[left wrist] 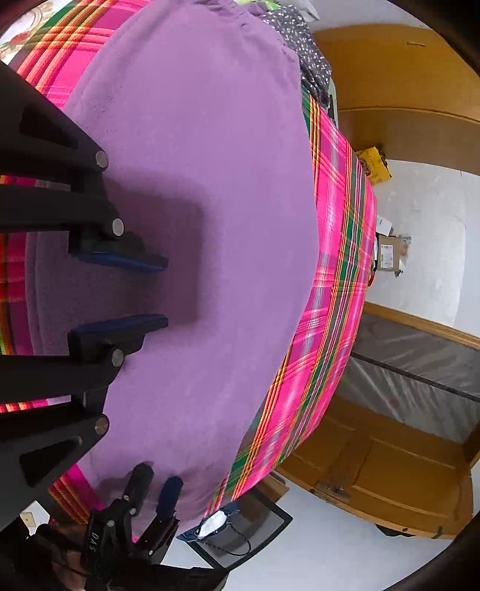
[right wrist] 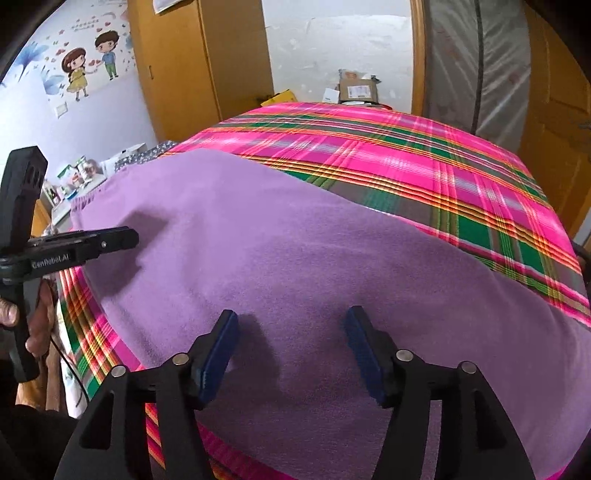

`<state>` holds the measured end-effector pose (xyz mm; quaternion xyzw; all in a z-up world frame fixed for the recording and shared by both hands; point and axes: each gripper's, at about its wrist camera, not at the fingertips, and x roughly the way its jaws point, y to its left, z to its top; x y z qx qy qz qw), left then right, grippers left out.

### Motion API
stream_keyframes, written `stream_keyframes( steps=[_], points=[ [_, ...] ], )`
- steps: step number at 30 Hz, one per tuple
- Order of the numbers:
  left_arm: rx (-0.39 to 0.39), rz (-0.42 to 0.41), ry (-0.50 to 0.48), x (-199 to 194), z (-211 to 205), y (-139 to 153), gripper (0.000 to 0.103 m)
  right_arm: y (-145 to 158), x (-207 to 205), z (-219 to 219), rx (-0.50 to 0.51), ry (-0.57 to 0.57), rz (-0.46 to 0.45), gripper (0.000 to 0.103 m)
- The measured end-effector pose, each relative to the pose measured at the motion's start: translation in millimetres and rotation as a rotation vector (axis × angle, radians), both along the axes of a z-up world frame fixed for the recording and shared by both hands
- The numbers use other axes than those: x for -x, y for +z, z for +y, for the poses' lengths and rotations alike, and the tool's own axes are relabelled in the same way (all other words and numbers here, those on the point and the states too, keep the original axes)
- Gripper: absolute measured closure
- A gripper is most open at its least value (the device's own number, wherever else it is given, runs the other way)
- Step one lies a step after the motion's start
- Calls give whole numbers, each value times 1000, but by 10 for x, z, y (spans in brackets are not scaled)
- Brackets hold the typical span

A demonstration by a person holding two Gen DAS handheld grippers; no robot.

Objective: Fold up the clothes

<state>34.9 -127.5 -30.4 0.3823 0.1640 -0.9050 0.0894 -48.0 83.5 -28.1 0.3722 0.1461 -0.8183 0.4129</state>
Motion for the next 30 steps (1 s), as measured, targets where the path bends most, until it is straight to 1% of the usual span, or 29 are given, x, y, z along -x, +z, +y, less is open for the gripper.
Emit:
stream_keyframes(
  steps=[4,6,9,11,13,15,17,19,28,30],
  points=[
    [12,4,-2,-14,-19,14,79,-10,-37,-54,-28,5,25,35],
    [20,6,22,-47,-129,43,79,-15,-39,-59,-27,2,26,34],
    [30,14,73,-91,-400,88,79,-18,-48,-62,-27,-2,27,34],
    [35,2,96,-75,-589,80,79,-19,-56,-65,-27,-4,29,34],
    [42,-14,147,-75,-784,38,79,-19,-57,-61,-30,-3,30,33],
    [21,-27,192,-98,-958,-23,79,-19,-57,-57,-31,-3,31,33],
    [-27,3,198,-156,-1071,-42,79,-20,-51,-52,-31,-4,30,33],
    [-33,14,206,-206,-1100,-22,79,-16,-53,-50,-33,-3,29,33],
    [-42,83,316,-675,-1396,68,79,-12,-60,-70,-46,2,34,33],
    [-67,121,360,-842,-1507,74,79,-11,-55,-73,-48,2,35,33]
  ],
)
